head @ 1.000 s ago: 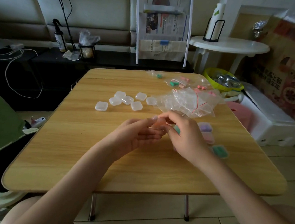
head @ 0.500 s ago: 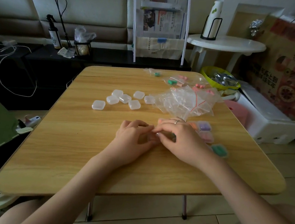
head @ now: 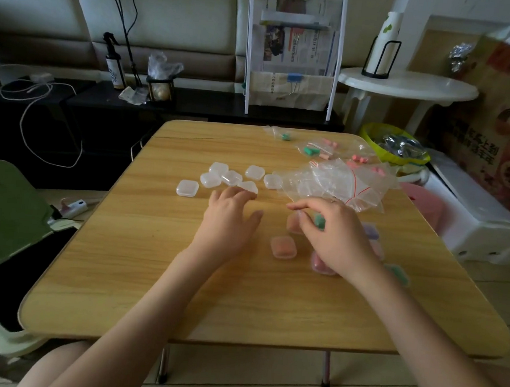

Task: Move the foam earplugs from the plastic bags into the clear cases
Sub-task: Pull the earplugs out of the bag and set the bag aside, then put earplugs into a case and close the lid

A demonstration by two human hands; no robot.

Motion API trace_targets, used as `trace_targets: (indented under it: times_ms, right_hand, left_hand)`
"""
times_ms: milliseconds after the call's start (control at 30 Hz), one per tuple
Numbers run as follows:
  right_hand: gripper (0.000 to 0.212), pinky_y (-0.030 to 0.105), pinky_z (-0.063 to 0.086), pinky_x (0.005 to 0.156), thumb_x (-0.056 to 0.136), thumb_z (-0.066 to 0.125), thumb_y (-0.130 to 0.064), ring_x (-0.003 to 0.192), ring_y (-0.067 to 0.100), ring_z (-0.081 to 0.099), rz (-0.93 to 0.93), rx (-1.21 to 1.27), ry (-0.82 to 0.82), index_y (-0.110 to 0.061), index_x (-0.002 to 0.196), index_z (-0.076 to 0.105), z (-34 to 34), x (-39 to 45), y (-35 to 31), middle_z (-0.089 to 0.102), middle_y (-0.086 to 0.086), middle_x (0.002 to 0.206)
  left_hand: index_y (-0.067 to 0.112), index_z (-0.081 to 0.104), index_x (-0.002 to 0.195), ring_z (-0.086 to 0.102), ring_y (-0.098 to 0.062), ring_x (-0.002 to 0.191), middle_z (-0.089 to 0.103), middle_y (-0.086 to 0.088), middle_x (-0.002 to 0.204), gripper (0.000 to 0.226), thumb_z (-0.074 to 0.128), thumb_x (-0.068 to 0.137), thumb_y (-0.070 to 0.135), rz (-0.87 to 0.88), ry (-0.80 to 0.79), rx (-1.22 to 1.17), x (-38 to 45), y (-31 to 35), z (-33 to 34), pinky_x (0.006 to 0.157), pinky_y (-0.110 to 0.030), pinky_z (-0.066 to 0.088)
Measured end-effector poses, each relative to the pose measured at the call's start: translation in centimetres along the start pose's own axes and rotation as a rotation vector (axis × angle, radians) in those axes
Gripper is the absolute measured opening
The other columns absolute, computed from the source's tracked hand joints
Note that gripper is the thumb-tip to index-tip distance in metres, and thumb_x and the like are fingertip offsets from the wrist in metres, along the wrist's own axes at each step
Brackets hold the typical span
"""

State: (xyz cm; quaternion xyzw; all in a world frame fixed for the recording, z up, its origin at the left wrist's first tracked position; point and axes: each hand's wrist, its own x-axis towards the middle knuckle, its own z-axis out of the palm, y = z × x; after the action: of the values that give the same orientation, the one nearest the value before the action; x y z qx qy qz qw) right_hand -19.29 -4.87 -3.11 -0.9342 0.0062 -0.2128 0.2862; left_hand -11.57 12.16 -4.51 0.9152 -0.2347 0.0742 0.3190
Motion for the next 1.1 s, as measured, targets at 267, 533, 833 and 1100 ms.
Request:
trace_targets:
  times_ms: [267,533,833,1100]
  right_hand:
    - [0.054,0.054,0.011,0.116,0.095,0.051,-0.033,0.148,0.026,0.004,0.201,-0.404,-0.003,-0.033,0.146,0.031,0.2,2.6,1.9,0.017,-0.004,0.159]
    - [0.03,0.052,0.031,0.106,0.097,0.047,-0.034,0.109,0.025,0.058,0.213,-0.169,-0.023,-0.031,0.125,0.057,0.5,3.7,2.2,0.068,-0.001,0.107]
    - [0.032,0.052,0.027,0.112,0.098,0.046,-0.024,0.128,0.021,0.048,0.084,-0.156,0.197,-0.01,0.119,0.065,-0.4,6.0,3.5,0.06,0.005,0.132]
    - [0.039,0.05,0.033,0.107,0.101,0.035,-0.029,0.129,0.036,0.042,0.402,-0.395,0.096,-0.02,0.137,0.048,-2.2,14.4,8.2,0.049,0.011,0.141]
  left_hand:
    - [0.014,0.013,0.152,-0.006,-0.019,0.147,0.01,-0.002,0.16,0.056,0.034,0.101,0.023,0.085,-0.147,0.346,3.1,-2.1,0.5,0.118,-0.04,-0.003]
    - [0.009,0.051,0.125,0.038,-0.024,0.128,0.049,-0.008,0.132,0.032,0.052,0.094,0.016,0.112,-0.025,0.151,2.4,-1.6,0.2,0.102,-0.029,0.03]
    - [0.01,0.049,0.115,0.048,-0.025,0.115,0.058,-0.01,0.12,0.027,0.056,0.092,0.024,0.049,0.01,0.077,2.8,-0.6,0.5,0.086,-0.031,0.04]
    - [0.012,0.048,0.119,0.047,-0.024,0.116,0.058,-0.008,0.12,0.033,0.058,0.089,0.018,0.079,0.054,-0.015,2.8,-0.7,1.2,0.085,-0.028,0.036]
